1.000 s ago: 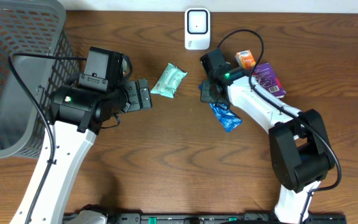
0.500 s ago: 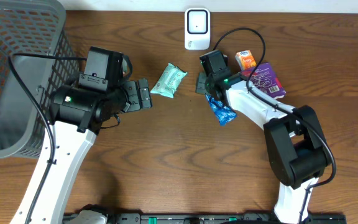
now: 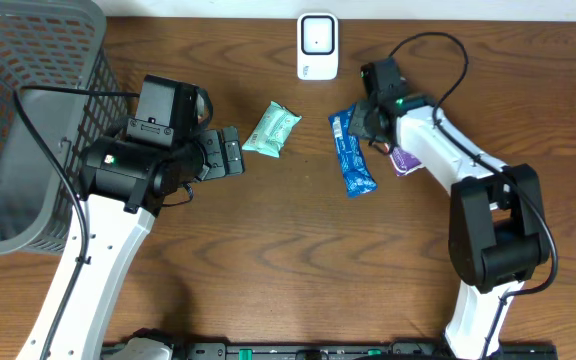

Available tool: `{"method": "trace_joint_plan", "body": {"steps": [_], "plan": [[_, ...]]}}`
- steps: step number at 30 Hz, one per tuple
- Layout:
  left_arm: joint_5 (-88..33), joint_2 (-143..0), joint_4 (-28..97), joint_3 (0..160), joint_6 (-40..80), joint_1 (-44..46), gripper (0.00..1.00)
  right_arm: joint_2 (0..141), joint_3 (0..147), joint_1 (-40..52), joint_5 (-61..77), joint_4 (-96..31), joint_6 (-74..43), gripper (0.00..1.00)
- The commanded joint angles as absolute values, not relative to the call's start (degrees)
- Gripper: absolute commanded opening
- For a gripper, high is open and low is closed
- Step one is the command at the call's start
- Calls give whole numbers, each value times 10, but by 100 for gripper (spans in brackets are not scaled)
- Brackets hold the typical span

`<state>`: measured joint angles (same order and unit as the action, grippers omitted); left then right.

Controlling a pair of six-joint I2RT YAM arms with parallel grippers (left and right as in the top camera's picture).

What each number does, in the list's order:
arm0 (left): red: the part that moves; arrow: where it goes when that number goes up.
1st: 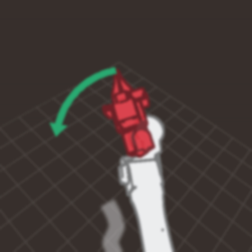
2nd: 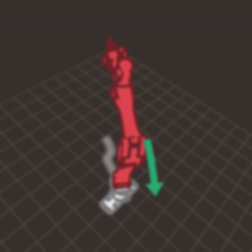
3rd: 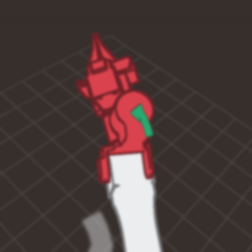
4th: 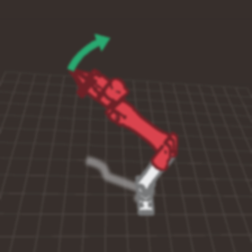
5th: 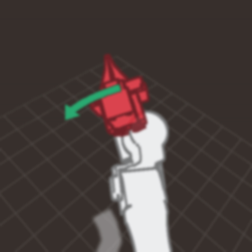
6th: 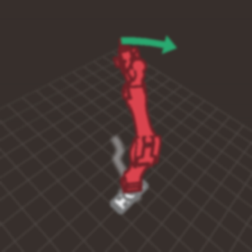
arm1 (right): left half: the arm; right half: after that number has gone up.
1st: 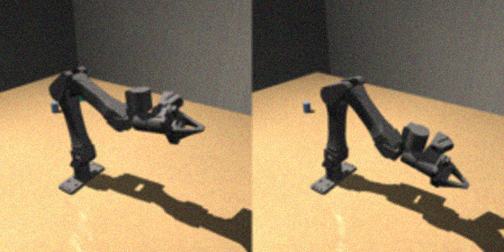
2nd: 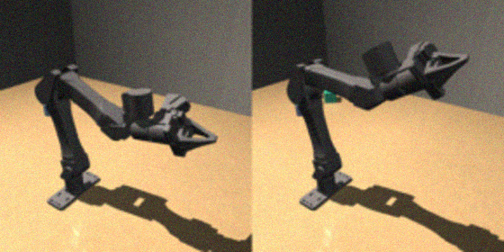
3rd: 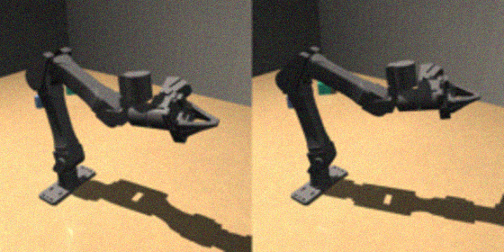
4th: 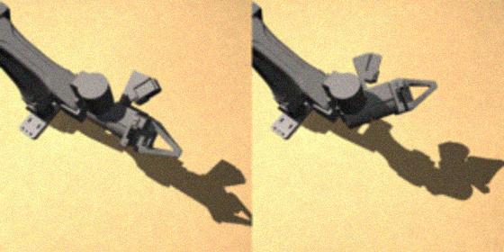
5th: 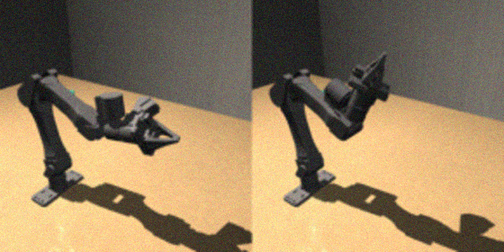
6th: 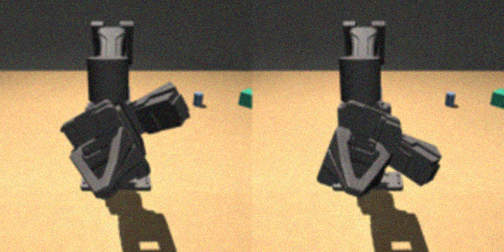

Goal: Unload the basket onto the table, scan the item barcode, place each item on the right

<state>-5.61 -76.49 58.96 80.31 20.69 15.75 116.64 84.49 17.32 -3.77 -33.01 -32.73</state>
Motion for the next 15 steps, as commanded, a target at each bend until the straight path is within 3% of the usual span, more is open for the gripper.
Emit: {"method": "trace_joint_plan", "body": {"steps": [1, 9, 15], "plan": [[-49, -768, 591, 805, 197, 154, 98, 1166, 881, 187, -13, -357, -285, 1], [-49, -768, 591, 805, 197, 154, 98, 1178, 880, 229, 3, -397, -254, 5], [-49, -768, 591, 805, 197, 154, 98, 1214, 868, 238, -26, -394, -263, 2]]}}
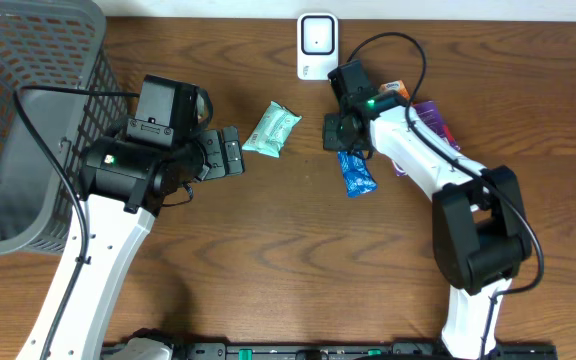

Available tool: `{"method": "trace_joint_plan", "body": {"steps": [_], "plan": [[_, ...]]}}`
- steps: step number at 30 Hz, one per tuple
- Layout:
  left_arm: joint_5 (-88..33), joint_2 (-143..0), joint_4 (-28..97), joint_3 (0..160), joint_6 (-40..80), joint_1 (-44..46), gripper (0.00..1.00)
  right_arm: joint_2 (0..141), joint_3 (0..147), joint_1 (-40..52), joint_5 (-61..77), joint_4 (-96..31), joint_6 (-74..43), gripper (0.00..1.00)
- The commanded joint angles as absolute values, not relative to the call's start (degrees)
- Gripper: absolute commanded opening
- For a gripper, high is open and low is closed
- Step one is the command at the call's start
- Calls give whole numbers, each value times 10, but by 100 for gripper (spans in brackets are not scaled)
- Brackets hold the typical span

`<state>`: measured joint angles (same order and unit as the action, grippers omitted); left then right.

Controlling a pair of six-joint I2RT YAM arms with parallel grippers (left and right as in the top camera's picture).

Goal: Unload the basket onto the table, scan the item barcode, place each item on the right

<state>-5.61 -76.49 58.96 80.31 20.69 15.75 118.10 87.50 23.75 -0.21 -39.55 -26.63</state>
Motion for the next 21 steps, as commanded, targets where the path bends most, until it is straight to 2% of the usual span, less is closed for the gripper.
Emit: {"method": "trace_joint_plan", "body": {"steps": [1, 7, 13, 17, 21], "plan": [[-48, -768, 591, 805, 197, 154, 98, 1223, 868, 238, -27, -390, -263, 2], [-48, -768, 591, 805, 197, 154, 98, 1264, 868, 236, -32, -332, -256, 1], [-48, -768, 591, 805, 197, 154, 98, 1262, 900, 228, -54, -298, -252, 7], [-49, -768, 591, 805, 197, 154, 98, 1262, 962, 216, -59, -358, -247, 8], [-49, -768, 591, 805, 197, 154, 98, 1262, 1047, 213, -52, -486, -247, 7]]}}
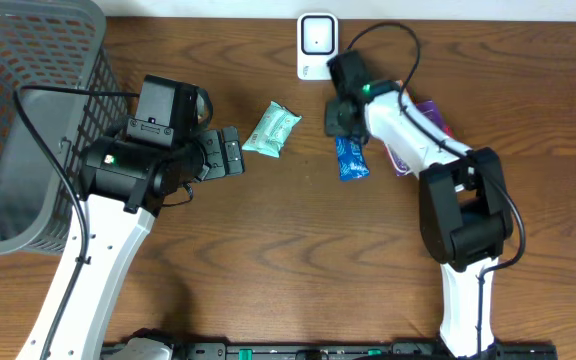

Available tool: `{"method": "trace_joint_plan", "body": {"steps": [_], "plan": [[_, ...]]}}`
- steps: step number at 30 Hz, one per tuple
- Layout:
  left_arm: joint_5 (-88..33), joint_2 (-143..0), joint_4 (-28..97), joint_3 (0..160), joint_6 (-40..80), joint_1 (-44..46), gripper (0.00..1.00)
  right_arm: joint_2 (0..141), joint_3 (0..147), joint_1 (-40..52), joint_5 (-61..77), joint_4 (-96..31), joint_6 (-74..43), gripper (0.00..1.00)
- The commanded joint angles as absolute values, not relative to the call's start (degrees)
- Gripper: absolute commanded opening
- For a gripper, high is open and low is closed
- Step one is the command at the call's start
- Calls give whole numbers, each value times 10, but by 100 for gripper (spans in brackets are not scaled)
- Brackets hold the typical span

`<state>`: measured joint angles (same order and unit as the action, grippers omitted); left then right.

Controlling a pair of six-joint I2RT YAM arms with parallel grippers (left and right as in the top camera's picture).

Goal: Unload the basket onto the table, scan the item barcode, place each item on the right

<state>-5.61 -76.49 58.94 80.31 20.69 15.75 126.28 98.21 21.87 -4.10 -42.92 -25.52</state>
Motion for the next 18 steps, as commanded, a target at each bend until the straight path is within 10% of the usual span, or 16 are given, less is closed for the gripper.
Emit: {"method": "trace_joint_plan", "body": {"steps": [1, 11, 13, 14, 18], "plan": [[-49, -768, 591, 805, 197, 154, 98, 1262, 1065, 213, -53, -519, -246, 8], [-49, -768, 591, 805, 197, 154, 98, 1262, 1135, 218, -23, -721, -239, 43], [-49, -768, 591, 805, 197, 154, 98, 1262, 1136, 218, -3, -700, -226, 66], [-49, -768, 591, 805, 197, 154, 98, 1262, 1136, 218, -21, -689, -162, 93], [-49, -768, 591, 805, 197, 154, 98, 1262, 1136, 214, -70, -696, -116, 99]]}}
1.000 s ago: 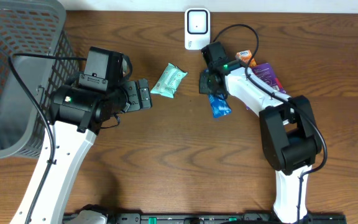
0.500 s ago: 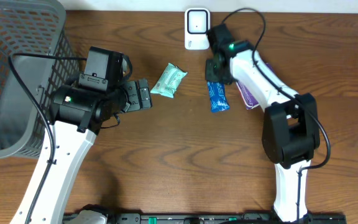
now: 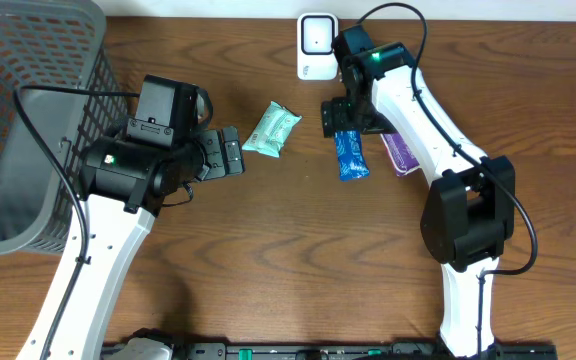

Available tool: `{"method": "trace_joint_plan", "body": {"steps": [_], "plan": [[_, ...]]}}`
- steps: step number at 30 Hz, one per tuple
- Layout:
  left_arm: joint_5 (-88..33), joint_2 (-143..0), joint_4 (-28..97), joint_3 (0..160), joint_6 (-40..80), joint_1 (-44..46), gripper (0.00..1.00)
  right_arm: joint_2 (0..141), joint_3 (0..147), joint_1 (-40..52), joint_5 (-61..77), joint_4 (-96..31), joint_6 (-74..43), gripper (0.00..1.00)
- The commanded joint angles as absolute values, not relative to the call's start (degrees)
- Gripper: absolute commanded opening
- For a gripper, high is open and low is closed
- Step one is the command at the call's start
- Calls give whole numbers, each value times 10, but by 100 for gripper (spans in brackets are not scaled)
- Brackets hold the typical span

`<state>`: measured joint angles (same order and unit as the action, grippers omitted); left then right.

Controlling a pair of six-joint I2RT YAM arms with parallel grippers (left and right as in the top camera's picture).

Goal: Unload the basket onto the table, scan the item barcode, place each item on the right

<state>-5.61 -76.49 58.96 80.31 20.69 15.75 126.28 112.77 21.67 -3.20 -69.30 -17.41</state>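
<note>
My right gripper (image 3: 339,119) is shut on the upper end of a blue snack packet (image 3: 351,160), just below the white barcode scanner (image 3: 317,45) at the table's far edge. The packet points down toward the near side. To its left, a mint-green packet (image 3: 272,130) lies flat on the wood. My left gripper (image 3: 230,152) rests open just left of the green packet, holding nothing.
A grey mesh basket (image 3: 28,120) fills the far left corner. A purple packet (image 3: 402,152) lies partly under the right arm, to the right of the blue one. The right arm's cable loops over the table's back edge.
The right wrist has turned and shifted slightly toward the scanner, with the blue packet still in its grip at about the same spot. The left arm is unchanged.
The blue packet first lay flat beside the purple one with my right gripper at its upper end. By the following moment the gripper was further left with the packet. It then stood under the scanner, where it remains. The left arm and green packet never moved.
</note>
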Motion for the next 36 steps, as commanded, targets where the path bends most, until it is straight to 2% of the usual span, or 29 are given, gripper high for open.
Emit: {"method": "trace_joint_plan", "body": {"steps": [1, 6, 9, 11, 13, 17, 18, 29, 36], "plan": [[-49, -768, 591, 805, 197, 154, 98, 1262, 1136, 213, -69, -696, -117, 99], [-49, -768, 591, 805, 197, 154, 98, 1263, 1134, 214, -58, -703, -135, 98], [-49, -768, 591, 805, 197, 154, 98, 1263, 1134, 215, -37, -731, -135, 86], [-48, -768, 591, 805, 197, 154, 98, 1263, 1134, 215, -18, -752, -135, 67], [-48, -768, 591, 805, 197, 154, 98, 1263, 1134, 215, -14, -763, -135, 54], [-48, -768, 591, 805, 197, 154, 98, 1263, 1118, 215, -13, -751, -149, 11], [-48, -768, 591, 805, 197, 154, 98, 1263, 1110, 215, -9, -743, -153, 3], [-48, -768, 591, 805, 197, 154, 98, 1263, 914, 236, 0, -560, -172, 1], [-48, -768, 591, 805, 197, 154, 98, 1261, 945, 237, 102, -606, -183, 1]]}}
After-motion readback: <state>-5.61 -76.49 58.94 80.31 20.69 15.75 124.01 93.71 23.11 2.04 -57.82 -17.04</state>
